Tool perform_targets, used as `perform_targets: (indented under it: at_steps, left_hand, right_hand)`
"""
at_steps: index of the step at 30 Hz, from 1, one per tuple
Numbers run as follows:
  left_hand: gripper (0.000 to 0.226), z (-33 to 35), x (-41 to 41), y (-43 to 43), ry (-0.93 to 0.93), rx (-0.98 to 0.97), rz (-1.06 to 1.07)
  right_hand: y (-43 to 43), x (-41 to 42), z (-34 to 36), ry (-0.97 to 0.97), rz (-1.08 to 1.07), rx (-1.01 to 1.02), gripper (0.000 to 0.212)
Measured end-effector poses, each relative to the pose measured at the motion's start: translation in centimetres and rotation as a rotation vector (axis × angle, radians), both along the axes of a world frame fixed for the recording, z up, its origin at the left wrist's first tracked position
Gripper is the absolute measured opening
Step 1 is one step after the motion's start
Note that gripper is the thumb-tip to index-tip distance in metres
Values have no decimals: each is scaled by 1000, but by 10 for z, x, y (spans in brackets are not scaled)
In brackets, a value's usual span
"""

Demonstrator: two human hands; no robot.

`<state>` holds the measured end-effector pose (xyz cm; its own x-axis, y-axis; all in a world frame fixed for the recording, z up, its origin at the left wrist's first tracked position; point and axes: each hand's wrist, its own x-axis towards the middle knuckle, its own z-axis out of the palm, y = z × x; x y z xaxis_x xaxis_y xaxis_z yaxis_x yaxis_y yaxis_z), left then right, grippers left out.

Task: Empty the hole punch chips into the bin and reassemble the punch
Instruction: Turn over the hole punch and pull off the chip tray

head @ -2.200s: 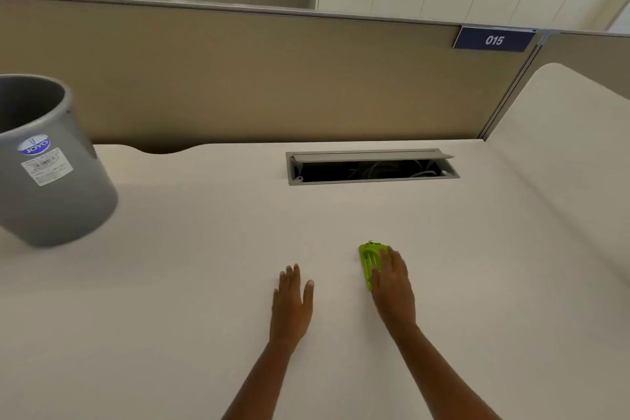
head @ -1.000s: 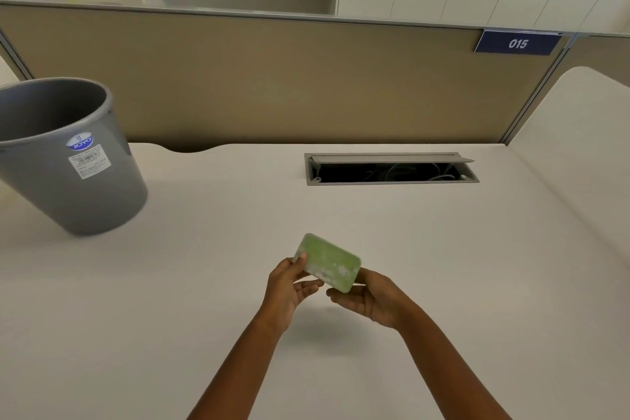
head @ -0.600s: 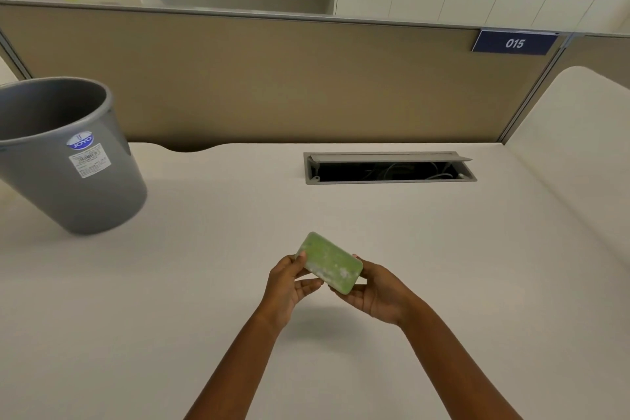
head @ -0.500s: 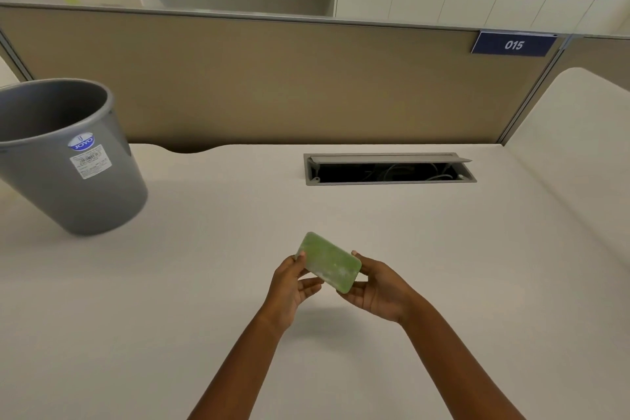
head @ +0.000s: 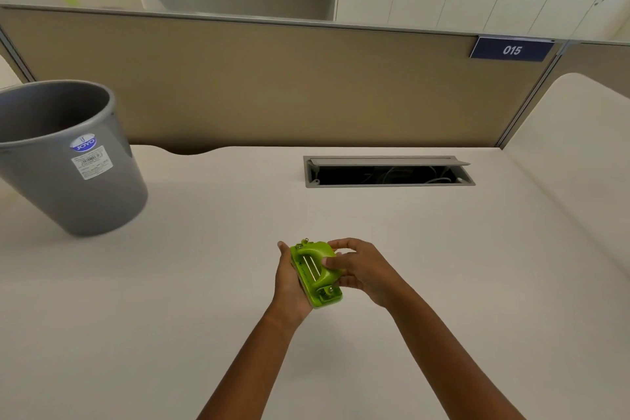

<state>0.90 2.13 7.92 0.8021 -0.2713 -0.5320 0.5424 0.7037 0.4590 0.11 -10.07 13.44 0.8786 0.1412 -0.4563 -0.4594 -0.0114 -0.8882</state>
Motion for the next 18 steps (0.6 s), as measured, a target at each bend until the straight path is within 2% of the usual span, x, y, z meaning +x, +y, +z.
perform_targets:
  at_steps: [4, 9, 13, 18]
  left_hand:
    - [62, -6, 3, -1, 10, 25, -8]
    - [59, -4, 2, -6, -8, -41, -8]
    - [50, -4, 0, -8, 15, -92, 18]
    - [56, -8, -2, -6, 35, -87, -40]
  right_hand:
    - [5, 2, 4, -100, 32, -154, 17]
    - [15, 1, 0, -169, 4, -309, 12]
    - [20, -2, -4, -215, -60, -346, 16]
    - [23, -4, -4, -231, -75, -368, 19]
